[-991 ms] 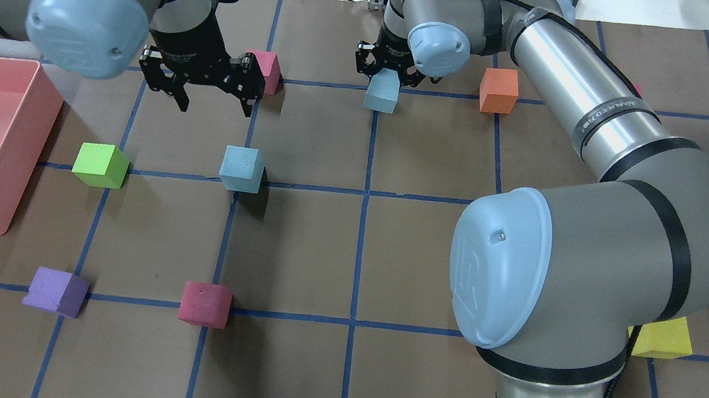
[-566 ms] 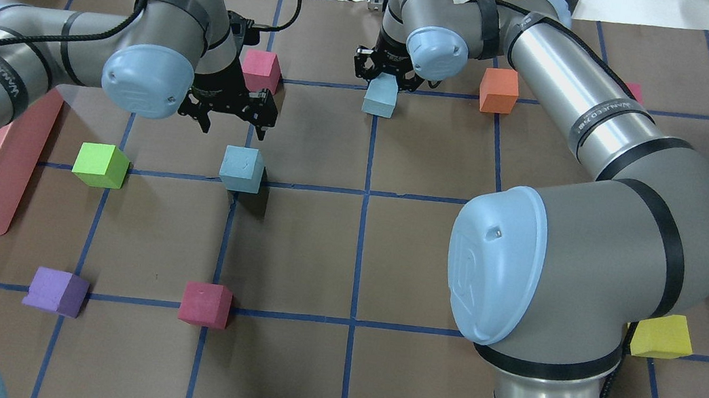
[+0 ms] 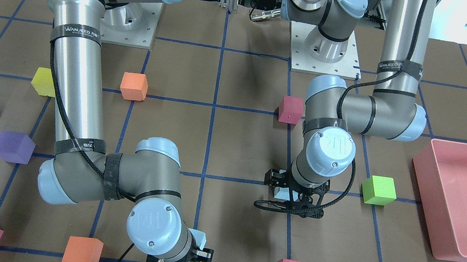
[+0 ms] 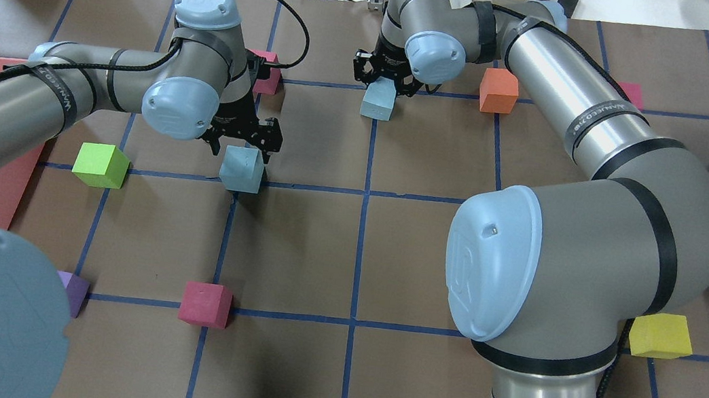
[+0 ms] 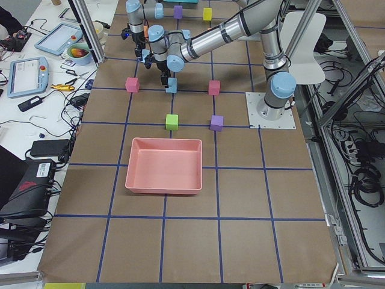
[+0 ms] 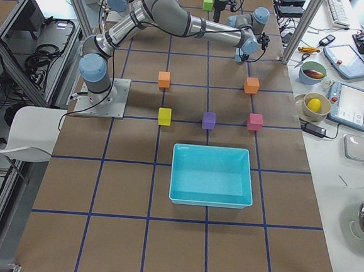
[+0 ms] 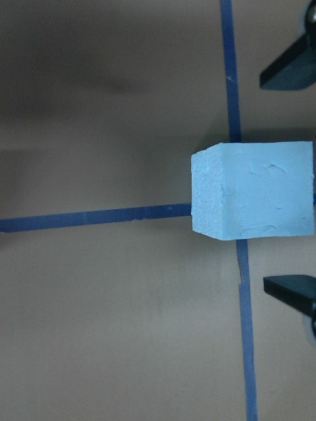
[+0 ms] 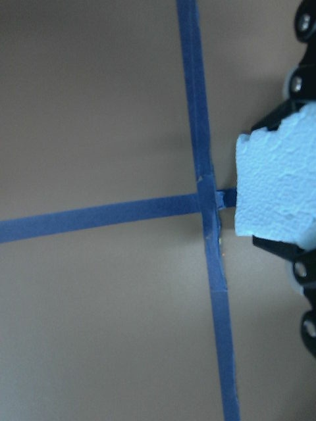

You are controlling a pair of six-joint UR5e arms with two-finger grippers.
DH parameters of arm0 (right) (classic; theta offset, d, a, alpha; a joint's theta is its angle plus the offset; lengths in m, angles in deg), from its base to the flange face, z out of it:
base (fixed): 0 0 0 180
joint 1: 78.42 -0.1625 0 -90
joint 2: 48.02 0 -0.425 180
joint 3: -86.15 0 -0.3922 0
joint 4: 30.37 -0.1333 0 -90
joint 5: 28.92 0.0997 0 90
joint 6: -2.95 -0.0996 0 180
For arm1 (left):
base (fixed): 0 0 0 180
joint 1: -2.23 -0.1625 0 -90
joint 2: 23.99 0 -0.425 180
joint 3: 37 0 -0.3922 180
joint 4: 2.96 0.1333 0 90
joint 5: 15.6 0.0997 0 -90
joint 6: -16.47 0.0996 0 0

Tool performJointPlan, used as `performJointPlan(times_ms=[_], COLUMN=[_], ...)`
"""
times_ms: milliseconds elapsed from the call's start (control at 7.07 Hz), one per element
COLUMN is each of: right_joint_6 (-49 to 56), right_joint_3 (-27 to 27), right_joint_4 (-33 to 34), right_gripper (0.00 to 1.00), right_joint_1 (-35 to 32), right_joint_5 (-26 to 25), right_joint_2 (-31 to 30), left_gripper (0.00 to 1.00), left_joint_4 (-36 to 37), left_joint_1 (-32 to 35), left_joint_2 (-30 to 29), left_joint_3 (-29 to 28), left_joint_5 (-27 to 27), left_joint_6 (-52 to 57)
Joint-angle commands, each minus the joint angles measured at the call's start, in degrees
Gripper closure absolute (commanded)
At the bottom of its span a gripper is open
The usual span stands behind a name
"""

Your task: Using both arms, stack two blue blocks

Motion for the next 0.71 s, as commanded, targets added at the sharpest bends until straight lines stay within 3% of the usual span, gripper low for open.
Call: performJointPlan(times_ms=[0,142,425,566], right_joint_6=[0.0,-0.1,-0.7,-0.9], right_joint_3=[0.0,0.0,0.0,0.0], right_joint_4=[0.5,0.5,0.4,0.4], right_gripper=[0.13,0.00,0.00,0.00], right_joint_1=[0.1,0.1,0.1,0.1], right_joint_5=[0.0,0.1,0.1,0.1], right_joint_2=[0.2,0.2,0.0,-0.4], left_gripper=[0.00,0.00,0.41,0.45], left_joint_4=[0.0,0.3,0.6,0.7], left_joint_1=[0.0,0.0,0.0,0.0], left_joint_2=[-2.4,-2.4,-2.1,-1.5], left_joint_3=[2.3,2.3,1.7,1.6], left_joint_5=[-0.1,0.0,0.1,-0.1], left_joint_6=[-0.4,-0.3,-0.2,-0.2])
